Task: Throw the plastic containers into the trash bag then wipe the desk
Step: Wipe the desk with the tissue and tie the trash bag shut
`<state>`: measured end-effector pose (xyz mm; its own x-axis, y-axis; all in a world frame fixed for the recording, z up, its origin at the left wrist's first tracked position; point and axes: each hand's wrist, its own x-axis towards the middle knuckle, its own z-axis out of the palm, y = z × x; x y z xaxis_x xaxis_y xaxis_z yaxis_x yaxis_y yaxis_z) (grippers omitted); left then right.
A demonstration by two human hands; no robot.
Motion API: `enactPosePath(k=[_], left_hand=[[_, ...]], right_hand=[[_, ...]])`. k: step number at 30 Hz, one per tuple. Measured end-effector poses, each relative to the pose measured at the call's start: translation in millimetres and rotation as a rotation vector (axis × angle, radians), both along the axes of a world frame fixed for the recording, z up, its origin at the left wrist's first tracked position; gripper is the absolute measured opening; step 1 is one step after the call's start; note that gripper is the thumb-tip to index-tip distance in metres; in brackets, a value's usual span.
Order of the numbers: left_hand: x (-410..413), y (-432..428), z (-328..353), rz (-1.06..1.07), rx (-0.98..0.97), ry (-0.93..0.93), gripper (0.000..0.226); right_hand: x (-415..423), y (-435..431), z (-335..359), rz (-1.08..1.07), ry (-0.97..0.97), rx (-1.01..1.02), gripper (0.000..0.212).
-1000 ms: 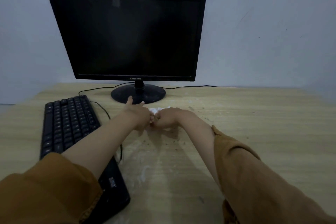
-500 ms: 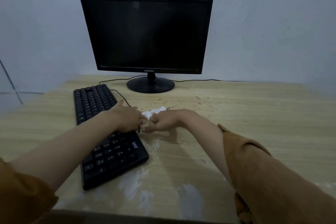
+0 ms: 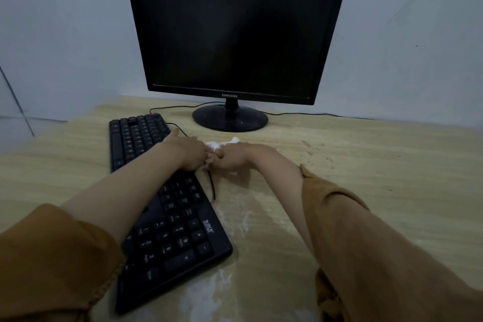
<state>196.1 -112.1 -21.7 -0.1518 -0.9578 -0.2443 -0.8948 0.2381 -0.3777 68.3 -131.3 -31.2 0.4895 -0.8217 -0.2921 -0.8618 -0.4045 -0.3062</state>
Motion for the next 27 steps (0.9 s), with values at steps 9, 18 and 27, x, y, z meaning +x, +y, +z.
enactPosePath(k=[9,18,27], left_hand=[[8.0,-38.2,-4.4,0.034,-0.009,-0.048,0.05],[-9.6,-19.4,-1.4,0.052,0.032,-0.22,0.063],[-23.5,44.7,7.0,0.042,0.044,0.007,0.046]], right_hand=[[9.0,-34.3,2.4,-0.029,-0.02,0.022,0.054],[4.4,-13.1,7.2,0.008,-0.044,-0.016,0.05],[-26.2,53.3,13.9,-0.03,-0.006,0.028,0.049]])
